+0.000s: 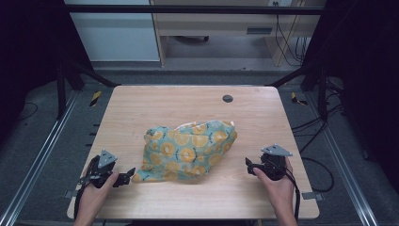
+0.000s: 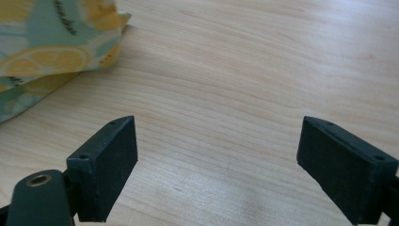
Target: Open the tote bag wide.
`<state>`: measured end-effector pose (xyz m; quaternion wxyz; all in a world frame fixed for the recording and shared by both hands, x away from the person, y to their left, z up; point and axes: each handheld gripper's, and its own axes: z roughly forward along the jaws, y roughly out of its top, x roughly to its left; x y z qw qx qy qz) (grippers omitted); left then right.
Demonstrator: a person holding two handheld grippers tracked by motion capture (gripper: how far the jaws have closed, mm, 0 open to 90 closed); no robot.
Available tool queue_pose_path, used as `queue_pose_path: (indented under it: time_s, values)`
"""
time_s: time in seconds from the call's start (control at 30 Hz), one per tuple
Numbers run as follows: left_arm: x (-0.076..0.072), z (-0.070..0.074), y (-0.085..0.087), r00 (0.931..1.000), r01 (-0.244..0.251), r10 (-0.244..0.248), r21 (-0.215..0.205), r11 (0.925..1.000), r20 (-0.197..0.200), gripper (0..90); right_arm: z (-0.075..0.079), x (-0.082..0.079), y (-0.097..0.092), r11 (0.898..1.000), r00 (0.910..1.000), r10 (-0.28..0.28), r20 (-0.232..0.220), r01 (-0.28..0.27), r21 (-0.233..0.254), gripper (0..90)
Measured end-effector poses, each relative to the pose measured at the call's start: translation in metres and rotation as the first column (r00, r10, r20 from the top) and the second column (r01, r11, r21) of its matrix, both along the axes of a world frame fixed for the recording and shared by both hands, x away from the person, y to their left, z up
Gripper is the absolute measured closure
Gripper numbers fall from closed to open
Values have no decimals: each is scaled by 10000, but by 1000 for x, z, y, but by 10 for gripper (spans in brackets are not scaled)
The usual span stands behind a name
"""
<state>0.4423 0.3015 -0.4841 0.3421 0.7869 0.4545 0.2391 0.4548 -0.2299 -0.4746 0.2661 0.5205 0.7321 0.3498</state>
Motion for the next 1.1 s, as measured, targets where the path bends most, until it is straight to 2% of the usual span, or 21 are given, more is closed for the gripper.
queue_pose_path:
  time_s: [0.03, 0.07, 0.2, 0.23, 0.27, 0.33, 0.37, 0.4, 0.5, 0.53, 0.6, 0.63, 0.73, 0.77, 0.8, 0.87, 0.9, 0.93, 1.0, 1.1]
  values:
    - [0, 0, 0, 10000, -19, 19, -18, 10000, 9, 55, 0, 0, 0, 10000, 10000, 0, 0, 0, 0, 132]
    - [0, 0, 0, 10000, -58, 58, -76, 10000, 42, 55, 11, 0, 1, 9999, 10000, 95, 23, -95, -123, 154]
    - [-1, 0, 1, 10000, -55, 55, -95, 9999, -13, 53, 41, 0, 3, 9989, 9987, 454, 224, -452, -110, 195]
    - [-1, 0, 1, 10000, -28, 27, -137, 9999, -16, 53, 41, 0, 3, 9989, 9987, 454, 224, -452, -110, 195]
    - [-1, 1, 1, 10000, 62, -63, -112, 9999, -56, 53, 62, 2, 4, 9977, 9974, 666, 283, -663, -131, 202]
    - [-1, 1, 0, 9999, 108, -110, -197, 9997, -88, 51, 79, 5, 7, 9959, 9957, 872, 313, -863, -280, 208]
    - [-1, 2, 0, 9998, 159, -162, -317, 9994, -81, 51, 79, 5, 7, 9959, 9957, 872, 313, -863, -280, 208]
    - [-1, 3, 0, 9996, 248, -255, -639, 9976, -113, 52, 99, 10, 11, 9928, 9932, 1131, 290, -1119, -419, 219]
    - [-2, 4, 1, 9987, 473, -494, -1170, 9920, -147, 55, 121, 17, 19, 9877, 9882, 1512, 243, -1500, -431, 249]
    - [-1, 4, 1, 9977, 589, -633, -1549, 9862, -237, 56, 128, 20, 22, 9851, 9856, 1674, 222, -1663, -431, 262]
    - [-1, 4, 2, 9968, 682, -749, -1922, 9790, -278, 55, 140, 27, 32, 9783, 9788, 2039, 216, -2028, -431, 287]
    - [-1, 4, 2, 9968, 682, -749, -1922, 9790, -278, 56, 140, 27, 32, 9783, 9788, 2039, 216, -2028, -431, 287]
    - [-1, 6, 2, 9955, 826, -906, -2057, 9751, -295, 62, 156, 43, 54, 9671, 9671, 2542, 126, -2540, -150, 327]
    - [-1, 6, 1, 9950, 866, -948, -2058, 9747, -303, 62, 156, 43, 54, 9671, 9671, 2542, 126, -2540, -150, 327]
    - [-1, 6, 1, 9947, 911, -990, -2053, 9745, -286, 62, 158, 53, 65, 9616, 9616, 2744, -24, -2744, 41, 342]
    - [-1, 6, 0, 9943, 949, -1028, -2032, 9745, -284, 62, 157, 57, 69, 9598, 9598, 2805, -112, -2804, 93, 345]
    - [-2, 6, 0, 9939, 991, -1065, -1921, 9764, -285, 62, 154, 69, 81, 9558, 9554, 2936, -329, -2929, 255, 341]
    - [-2, 6, -1, 9940, 997, -1067, -1911, 9765, -262, 62, 154, 69, 81, 9558, 9554, 2936, -329, -2929, 255, 341]
    - [-2, 7, -1, 9937, 1037, -1095, -1821, 9778, -225, 62, 149, 81, 93, 9528, 9519, 3014, -552, -2984, 561, 304]
    - [-1, 7, -3, 9935, 1081, -1125, -1735, 9789, -159, 62, 142, 89, 104, 9514, 9474, 3077, -885, -3048, 445, 255]
